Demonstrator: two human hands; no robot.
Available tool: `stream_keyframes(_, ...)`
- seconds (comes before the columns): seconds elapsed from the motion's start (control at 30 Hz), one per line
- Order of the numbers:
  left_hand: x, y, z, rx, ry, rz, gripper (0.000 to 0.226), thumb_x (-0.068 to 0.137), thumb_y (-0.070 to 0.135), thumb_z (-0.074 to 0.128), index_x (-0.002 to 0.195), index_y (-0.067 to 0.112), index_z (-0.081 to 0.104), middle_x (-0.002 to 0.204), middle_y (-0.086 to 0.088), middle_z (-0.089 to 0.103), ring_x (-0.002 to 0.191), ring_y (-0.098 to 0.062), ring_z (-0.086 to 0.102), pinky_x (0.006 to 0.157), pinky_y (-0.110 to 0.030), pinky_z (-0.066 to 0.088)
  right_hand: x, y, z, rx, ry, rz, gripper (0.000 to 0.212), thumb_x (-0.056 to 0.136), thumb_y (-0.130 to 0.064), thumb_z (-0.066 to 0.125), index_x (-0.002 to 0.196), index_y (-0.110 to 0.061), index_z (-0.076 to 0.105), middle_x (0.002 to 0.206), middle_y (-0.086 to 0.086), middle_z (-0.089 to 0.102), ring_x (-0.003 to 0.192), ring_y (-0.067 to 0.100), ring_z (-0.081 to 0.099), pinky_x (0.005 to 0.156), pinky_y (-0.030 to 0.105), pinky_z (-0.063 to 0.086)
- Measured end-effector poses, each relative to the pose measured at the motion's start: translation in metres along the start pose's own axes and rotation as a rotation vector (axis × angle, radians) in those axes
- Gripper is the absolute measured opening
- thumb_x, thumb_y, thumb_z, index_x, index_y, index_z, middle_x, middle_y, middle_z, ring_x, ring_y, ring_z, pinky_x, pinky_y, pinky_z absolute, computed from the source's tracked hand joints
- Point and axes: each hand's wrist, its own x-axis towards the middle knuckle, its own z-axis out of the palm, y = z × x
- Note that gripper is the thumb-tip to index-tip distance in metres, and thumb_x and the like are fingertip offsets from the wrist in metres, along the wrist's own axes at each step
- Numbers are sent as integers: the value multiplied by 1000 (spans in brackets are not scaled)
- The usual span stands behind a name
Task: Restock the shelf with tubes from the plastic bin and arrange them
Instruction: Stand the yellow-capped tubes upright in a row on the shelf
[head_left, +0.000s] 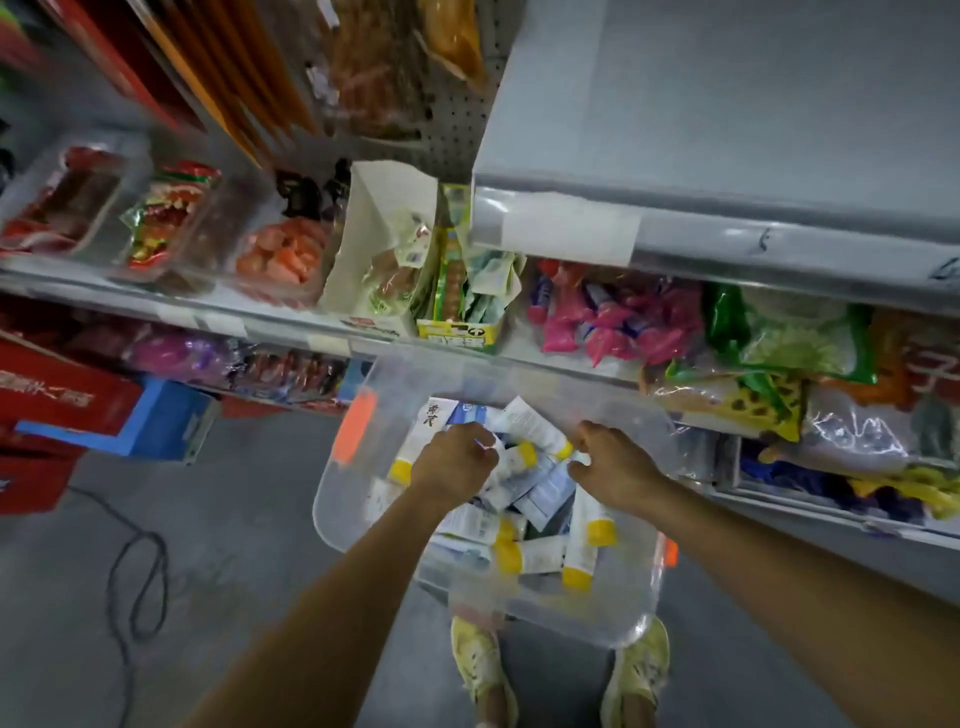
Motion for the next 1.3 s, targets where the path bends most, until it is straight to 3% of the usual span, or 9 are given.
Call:
stream_keyframes(0.13,43,-20,42,126,-23,48,37,91,23,58,128,21,57,128,-4,61,118,-25,55,97,-33,44,53,14,39,-12,4,113,37,90,-14,53,126,-6,45,129,15,52,124,32,42,92,36,43)
stream_keyframes(0.33,79,-33,83,414,38,165,43,88,32,62,130,26,54,128,-4,59,121,-27,50,96,-37,40,86,23,91,-13,105,48,61,84,3,53,141,-11,35,138,16,42,128,33,41,95,39,44)
stream_keyframes(0.53,90,-31,101,841,47,233,45,90,34,59,130,14,52,130,-10,51,121,-28,45,98,-37,37,98,26,106,-139,245,-25,36,86,-8,57,122,-9,52,119,17,50,111,35,50,83,41,46)
stream_keyframes(0.7,81,-37,92,839,24,250,53,83,41,64,130,19,53,131,-5,51,124,-24,42,100,-37,34,101,16,90,-222,234,10,27,88,-24,61,115,-21,57,115,7,59,110,29,56,76,36,47)
stream_keyframes(0.83,57,-36,72,699,89,249,53,79,47,65,125,23,53,122,0,58,120,-21,47,93,-35,37,82,14,79,-271,238,-109,27,86,-36,64,108,-21,59,112,6,54,108,27,51,74,33,42)
stream_keyframes(0.9,41,-28,53,562,163,213,52,77,47,66,120,23,52,116,-1,61,114,-22,52,84,-34,41,67,11,71,-146,255,-143,26,83,-32,68,101,-16,58,105,8,54,100,30,53,72,34,38)
stream_keyframes(1.1,3,-13,-13,-289,202,-142,24,75,34,75,94,24,64,88,-6,69,85,-29,67,71,-31,51,4,-22,34,413,228,9,35,79,-26,70,83,-11,39,76,8,55,70,27,54,60,37,45)
stream_keyframes(1.2,-24,-2,-43,-675,147,-254,17,82,19,73,91,8,64,74,-12,63,54,-27,59,43,-23,44,-30,-39,7,612,224,79,31,84,-17,68,88,-8,39,76,1,43,63,18,44,45,22,41)
stream_keyframes(1.3,-58,12,-66,-846,37,-307,12,89,15,64,89,4,59,75,-18,63,58,-28,60,39,-23,49,-63,-51,-25,674,169,91,30,88,-21,64,105,-6,45,84,2,49,63,18,50,34,20,39)
